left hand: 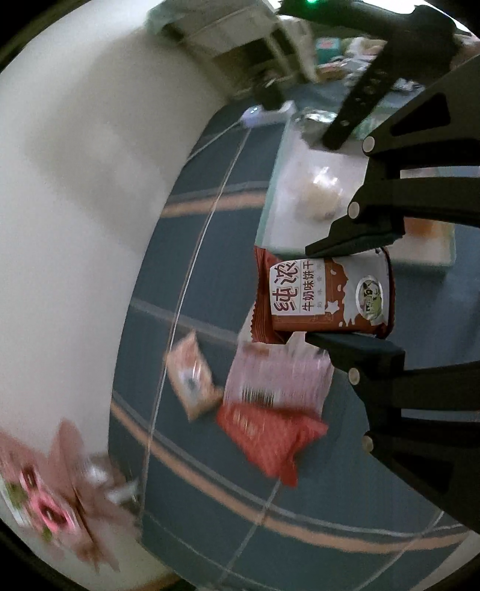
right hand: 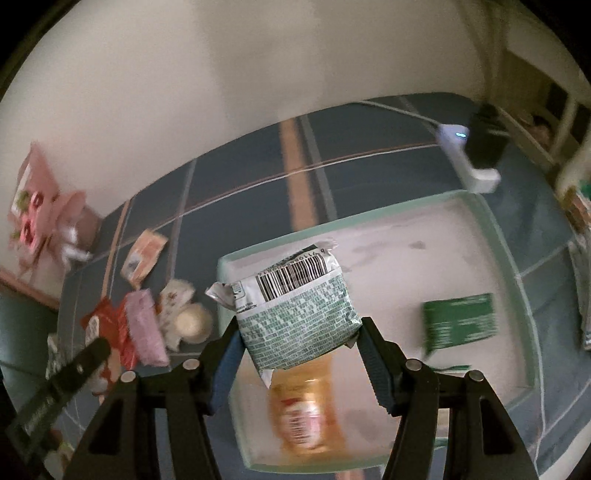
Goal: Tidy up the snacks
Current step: 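Carry red box and green-white packet over the white tray with both tools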
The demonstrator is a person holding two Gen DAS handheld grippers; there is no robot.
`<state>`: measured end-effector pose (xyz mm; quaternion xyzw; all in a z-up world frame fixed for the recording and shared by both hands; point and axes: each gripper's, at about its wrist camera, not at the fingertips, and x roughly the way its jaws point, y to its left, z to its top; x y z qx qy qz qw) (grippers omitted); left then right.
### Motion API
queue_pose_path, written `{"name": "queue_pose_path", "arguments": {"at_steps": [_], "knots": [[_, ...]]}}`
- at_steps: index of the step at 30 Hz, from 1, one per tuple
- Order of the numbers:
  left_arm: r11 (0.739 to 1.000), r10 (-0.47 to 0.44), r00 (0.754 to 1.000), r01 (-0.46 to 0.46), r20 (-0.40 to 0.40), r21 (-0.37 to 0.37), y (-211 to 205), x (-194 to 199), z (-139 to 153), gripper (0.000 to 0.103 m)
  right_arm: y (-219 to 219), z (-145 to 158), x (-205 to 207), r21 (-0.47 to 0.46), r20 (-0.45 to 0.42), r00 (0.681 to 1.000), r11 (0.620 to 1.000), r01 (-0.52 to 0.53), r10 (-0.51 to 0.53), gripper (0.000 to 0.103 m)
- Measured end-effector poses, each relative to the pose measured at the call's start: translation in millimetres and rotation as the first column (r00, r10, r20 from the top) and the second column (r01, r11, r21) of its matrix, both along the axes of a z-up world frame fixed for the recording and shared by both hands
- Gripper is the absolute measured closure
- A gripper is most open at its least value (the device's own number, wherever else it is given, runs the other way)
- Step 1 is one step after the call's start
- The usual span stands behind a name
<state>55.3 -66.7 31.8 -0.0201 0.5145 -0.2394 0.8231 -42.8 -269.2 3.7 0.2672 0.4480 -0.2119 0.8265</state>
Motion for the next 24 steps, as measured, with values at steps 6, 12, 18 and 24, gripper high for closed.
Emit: {"name": "queue_pose_path", "arguments": {"at_steps": [6,12,18,24], "knots": [[0.992,-0.123,0.992,0.123,0.005,0.004,-48.1,-19.0,-3.9,0.063,-37.2,0.5,-26.3,0.028,0.016,0.995,0.995,0.093,-0.093,0.039],[0.993,-0.113,0.993,0.111,0.035,0.044,-72.7,-8.0,-17.8,0.063,-57.9,-3.9,-35.8,0.056,0.026,0.991,0.99,0.131,-0.132,0.039],[0.995,-0.086,0.996,0.085,0.012,0.053,-83.4,13.9,-41.9,0.063,-64.0,-13.2,-27.6,0.07,0.027,0.993,0.991,0.113,-0.115,0.039],[0.991,-0.119,0.992,0.117,0.032,0.061,-101.7,16.9,-54.1,0.063,-68.7,-26.0,-19.1,0.078,0.01,0.995,0.992,0.103,-0.104,0.039]]}}
